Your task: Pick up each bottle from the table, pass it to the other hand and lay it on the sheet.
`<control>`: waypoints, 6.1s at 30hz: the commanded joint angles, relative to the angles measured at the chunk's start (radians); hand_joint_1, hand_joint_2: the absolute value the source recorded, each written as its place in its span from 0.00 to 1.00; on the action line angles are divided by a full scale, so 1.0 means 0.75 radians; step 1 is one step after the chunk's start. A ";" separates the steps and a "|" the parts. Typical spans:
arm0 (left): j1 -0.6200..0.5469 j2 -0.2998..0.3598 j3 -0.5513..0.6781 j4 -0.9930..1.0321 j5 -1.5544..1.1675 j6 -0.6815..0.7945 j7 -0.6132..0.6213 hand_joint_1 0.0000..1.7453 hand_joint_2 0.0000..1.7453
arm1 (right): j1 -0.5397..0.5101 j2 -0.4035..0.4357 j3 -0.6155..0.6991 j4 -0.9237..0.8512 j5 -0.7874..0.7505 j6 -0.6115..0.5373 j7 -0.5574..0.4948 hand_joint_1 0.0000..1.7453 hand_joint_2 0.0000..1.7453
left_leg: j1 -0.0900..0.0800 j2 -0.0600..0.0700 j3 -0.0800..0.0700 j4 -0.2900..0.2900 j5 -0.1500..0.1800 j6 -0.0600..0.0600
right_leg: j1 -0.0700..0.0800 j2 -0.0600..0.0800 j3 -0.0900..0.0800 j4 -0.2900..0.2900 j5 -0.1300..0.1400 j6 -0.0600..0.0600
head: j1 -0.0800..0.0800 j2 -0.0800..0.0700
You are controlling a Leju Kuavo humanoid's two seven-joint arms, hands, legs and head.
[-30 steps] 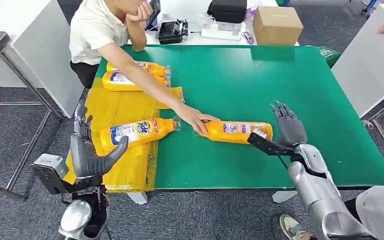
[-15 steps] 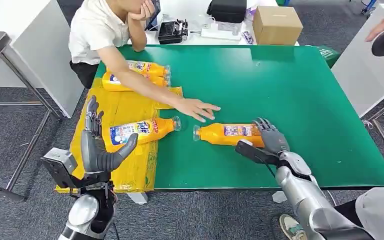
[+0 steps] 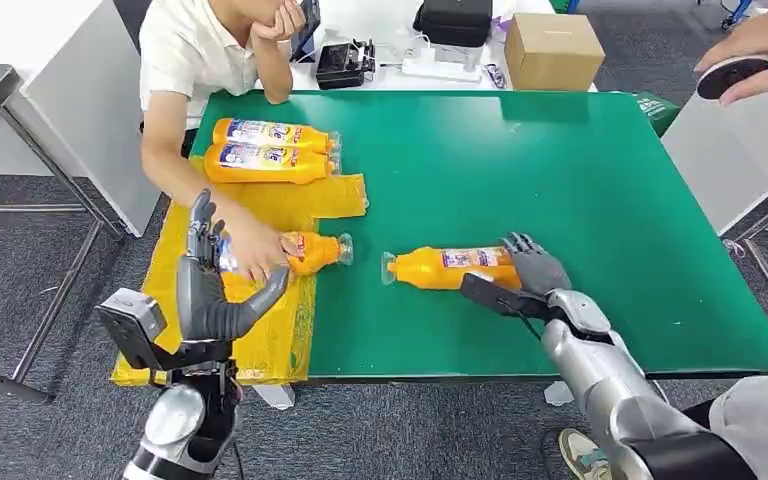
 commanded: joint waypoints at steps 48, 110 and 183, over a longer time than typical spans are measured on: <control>-0.069 0.036 -0.043 0.091 0.124 -0.053 -0.005 0.00 1.00 | 0.122 0.084 -0.270 0.177 -0.365 0.090 -0.373 1.00 1.00 | 0.001 0.000 0.022 -0.006 0.000 -0.002 | 0.002 -0.004 0.021 -0.007 0.000 -0.003 | 0.001 0.000; 0.055 0.018 -0.202 0.146 0.749 -0.331 0.210 0.00 1.00 | 0.395 0.330 0.346 -0.373 -1.061 0.437 -0.645 1.00 1.00 | 0.000 0.000 0.005 -0.002 -0.003 -0.001 | 0.000 -0.002 0.005 -0.001 -0.004 -0.002 | 0.001 0.000; -0.674 0.029 0.064 1.314 -1.624 -0.007 0.547 1.00 1.00 | 0.575 0.310 0.540 -0.829 -0.724 0.250 -0.487 0.00 0.00 | 0.002 -0.001 0.000 -0.002 0.002 -0.004 | 0.001 -0.003 -0.001 -0.001 0.001 -0.006 | 0.001 0.000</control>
